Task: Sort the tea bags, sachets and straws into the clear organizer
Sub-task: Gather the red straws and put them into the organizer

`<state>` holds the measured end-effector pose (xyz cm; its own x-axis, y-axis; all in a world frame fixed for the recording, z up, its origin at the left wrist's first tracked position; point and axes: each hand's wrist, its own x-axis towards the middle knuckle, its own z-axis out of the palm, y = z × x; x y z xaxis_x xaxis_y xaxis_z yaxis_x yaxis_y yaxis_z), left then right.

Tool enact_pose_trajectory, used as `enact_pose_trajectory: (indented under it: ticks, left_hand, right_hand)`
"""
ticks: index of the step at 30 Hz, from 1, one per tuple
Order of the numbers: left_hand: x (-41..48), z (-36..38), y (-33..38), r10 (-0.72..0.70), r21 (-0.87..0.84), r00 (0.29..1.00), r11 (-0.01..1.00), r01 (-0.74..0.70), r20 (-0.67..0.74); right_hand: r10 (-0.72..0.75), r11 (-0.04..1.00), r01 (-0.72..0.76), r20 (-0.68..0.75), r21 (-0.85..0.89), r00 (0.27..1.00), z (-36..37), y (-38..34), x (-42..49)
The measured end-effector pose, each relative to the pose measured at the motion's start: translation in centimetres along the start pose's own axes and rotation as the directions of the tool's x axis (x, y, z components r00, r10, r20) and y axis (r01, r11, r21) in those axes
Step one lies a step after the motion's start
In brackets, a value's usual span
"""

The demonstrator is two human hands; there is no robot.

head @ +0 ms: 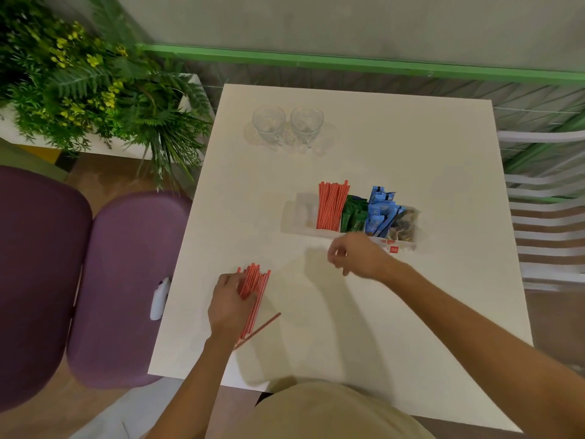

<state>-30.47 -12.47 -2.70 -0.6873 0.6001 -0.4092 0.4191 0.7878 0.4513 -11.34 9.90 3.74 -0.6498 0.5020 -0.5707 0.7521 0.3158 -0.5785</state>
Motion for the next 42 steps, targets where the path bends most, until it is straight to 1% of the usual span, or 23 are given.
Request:
enact_pose_trajectory:
  ticks: [4, 9, 14, 18, 21, 24, 27, 32, 36, 38, 40, 42]
  left_hand:
    - [-0.1, 0.5, 0.1, -0.011, 0.13, 0.999, 0.992, 0.007, 0.032]
    - [-0.7, 1.0, 0.4, 0.022, 0.212, 0.999, 0.977, -0.032, 0.047]
    - [-0.8, 0.7, 0.4, 0.049, 0.195, 0.998, 0.979, -0.055, 0.035]
    - [-0.5, 0.5, 0.5, 0.038, 0.153, 0.999, 0.987, -0.042, 0.03]
    - [-0.2, 0.4, 0.4, 0.018, 0.158, 1.0, 0.987, -0.022, 0.025]
    - [-0.3, 0.2, 0.6, -0.002, 0.185, 1.0, 0.983, -0.001, 0.013]
    - [-0.4, 0.0, 0.6, -0.033, 0.172, 0.999, 0.985, 0.031, 0.01]
    - [-0.6, -0.6, 0.3, -0.008, 0.188, 1.0, 0.982, 0.009, -0.008]
    - [-0.7, -1.4, 0.4, 0.025, 0.152, 0.999, 0.988, -0.018, -0.04]
    - [-0.7, -1.8, 0.6, 0.036, 0.104, 0.999, 0.994, -0.032, -0.04]
    - [-0.6, -2.2, 0.9, 0.045, 0.013, 0.999, 0.999, -0.045, -0.027]
    - [-0.6, -2.8, 1.8, 0.042, -0.125, 0.999, 0.991, -0.041, 0.003]
  right_hand:
    - [0.086, 0.993, -0.093, 0.096, 0.074, 0.992, 4.1, 1.6, -1.1]
    - [0.142, 0.981, -0.161, 0.165, 0.111, 0.976, 7.5, 2.5, -2.1]
    - [0.174, 0.971, -0.202, 0.202, 0.129, 0.964, 9.3, 2.3, -2.7]
    - [0.188, 0.96, -0.226, 0.217, 0.163, 0.958, 10.2, 2.4, -2.8]
    - [0.191, 0.954, -0.234, 0.221, 0.188, 0.956, 10.6, 2.5, -2.9]
    - [0.19, 0.949, -0.237, 0.221, 0.209, 0.957, 10.7, 2.5, -2.9]
    - [0.185, 0.945, -0.234, 0.215, 0.23, 0.959, 10.3, 2.6, -2.7]
    - [0.174, 0.936, -0.222, 0.189, 0.274, 0.967, 9.1, 2.3, -2.2]
    - [0.147, 0.92, -0.197, 0.167, 0.338, 0.975, 8.4, 1.7, -1.8]
    - [0.134, 0.905, -0.188, 0.164, 0.383, 0.977, 8.2, 1.2, -1.5]
    - [0.114, 0.883, -0.175, 0.161, 0.437, 0.98, 8.0, 0.6, -1.4]
    - [0.094, 0.849, -0.16, 0.154, 0.504, 0.984, 7.9, 0.0, -1.3]
